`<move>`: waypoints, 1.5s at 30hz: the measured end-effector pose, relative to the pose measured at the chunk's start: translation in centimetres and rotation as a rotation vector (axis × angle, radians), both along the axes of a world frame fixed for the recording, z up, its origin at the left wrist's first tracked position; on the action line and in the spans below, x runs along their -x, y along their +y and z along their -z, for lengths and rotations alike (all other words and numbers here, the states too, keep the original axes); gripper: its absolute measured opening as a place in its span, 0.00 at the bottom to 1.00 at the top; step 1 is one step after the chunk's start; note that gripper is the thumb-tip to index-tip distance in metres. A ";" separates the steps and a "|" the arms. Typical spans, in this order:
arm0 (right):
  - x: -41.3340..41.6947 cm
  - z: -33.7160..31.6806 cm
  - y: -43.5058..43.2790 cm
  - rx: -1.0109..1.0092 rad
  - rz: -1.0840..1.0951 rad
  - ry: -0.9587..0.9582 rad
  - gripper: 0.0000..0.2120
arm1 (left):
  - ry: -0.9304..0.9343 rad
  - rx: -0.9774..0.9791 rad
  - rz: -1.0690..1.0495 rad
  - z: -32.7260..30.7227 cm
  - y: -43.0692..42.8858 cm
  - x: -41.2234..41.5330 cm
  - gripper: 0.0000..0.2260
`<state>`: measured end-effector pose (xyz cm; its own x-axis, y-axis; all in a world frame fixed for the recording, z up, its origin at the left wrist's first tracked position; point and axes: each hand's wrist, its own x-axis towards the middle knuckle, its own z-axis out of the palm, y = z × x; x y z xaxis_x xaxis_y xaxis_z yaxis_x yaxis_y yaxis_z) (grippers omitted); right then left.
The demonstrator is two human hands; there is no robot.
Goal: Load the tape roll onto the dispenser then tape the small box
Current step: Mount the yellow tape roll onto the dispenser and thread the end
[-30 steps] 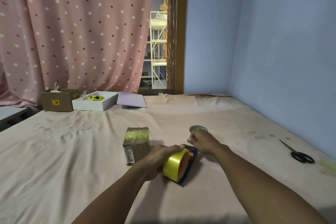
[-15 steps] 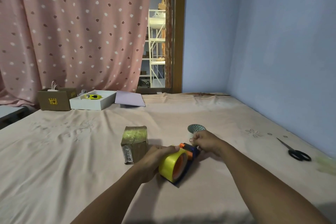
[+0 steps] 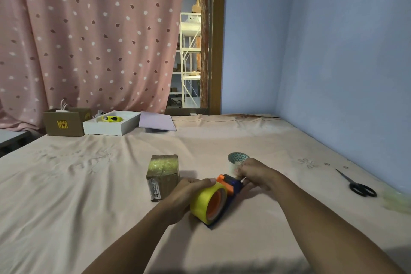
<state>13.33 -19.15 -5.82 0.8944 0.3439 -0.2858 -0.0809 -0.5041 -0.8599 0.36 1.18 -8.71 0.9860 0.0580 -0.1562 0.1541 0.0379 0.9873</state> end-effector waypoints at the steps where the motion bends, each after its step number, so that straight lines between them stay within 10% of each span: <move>1: 0.0 0.1 -0.1 -0.003 0.014 0.002 0.09 | -0.004 0.018 -0.002 0.1 0.0 0.1 0.24; 12: -0.2 2.2 0.5 -0.201 0.169 0.129 0.24 | -0.044 0.062 -0.021 0.1 0.2 0.7 0.31; 17: -0.3 3.1 -0.4 -0.222 0.135 0.335 0.14 | -0.129 0.129 -0.060 0.7 -0.3 0.9 0.17; 28: 2.6 1.2 3.0 -0.986 0.042 0.501 0.15 | -0.288 0.354 -0.093 -2.0 -1.4 -0.2 0.10; 38: 5.2 2.7 5.9 -1.388 0.058 0.466 0.22 | -0.280 0.420 -0.116 -3.3 -1.1 0.3 0.31; 45: 6.2 1.8 6.1 -1.392 0.015 0.384 0.34 | -0.300 0.448 -0.084 -5.1 -1.7 0.0 0.12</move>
